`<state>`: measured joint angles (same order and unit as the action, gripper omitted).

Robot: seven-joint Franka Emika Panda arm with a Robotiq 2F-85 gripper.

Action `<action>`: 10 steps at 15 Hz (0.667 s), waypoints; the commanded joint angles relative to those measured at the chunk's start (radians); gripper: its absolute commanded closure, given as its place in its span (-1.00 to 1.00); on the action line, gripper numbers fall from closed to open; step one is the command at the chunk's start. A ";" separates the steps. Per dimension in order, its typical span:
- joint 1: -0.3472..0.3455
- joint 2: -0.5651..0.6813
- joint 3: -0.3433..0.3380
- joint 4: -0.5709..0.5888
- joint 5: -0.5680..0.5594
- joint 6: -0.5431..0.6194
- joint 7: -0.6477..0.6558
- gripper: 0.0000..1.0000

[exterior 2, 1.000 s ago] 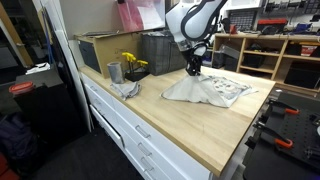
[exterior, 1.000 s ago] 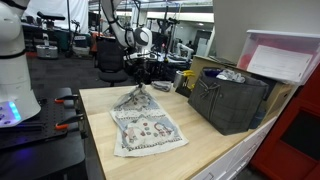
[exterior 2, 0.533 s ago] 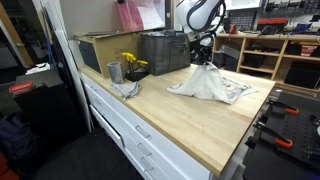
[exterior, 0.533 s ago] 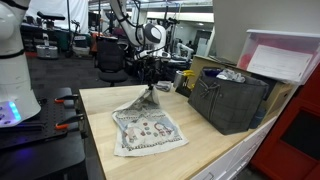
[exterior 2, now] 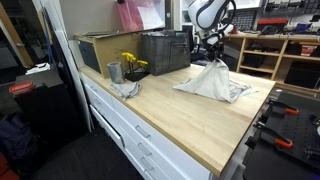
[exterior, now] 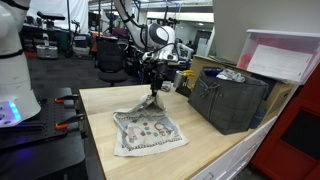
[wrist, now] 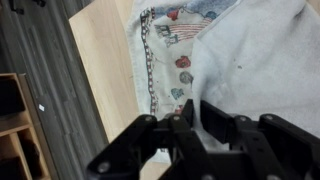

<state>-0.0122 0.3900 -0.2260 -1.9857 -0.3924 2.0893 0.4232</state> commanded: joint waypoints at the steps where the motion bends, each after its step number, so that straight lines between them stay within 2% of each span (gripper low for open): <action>1: -0.017 -0.023 -0.027 -0.027 -0.012 -0.029 0.070 0.94; 10: -0.066 -0.048 -0.115 -0.132 -0.038 -0.027 0.180 0.94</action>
<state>-0.0616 0.3886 -0.3260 -2.0641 -0.4064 2.0785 0.5593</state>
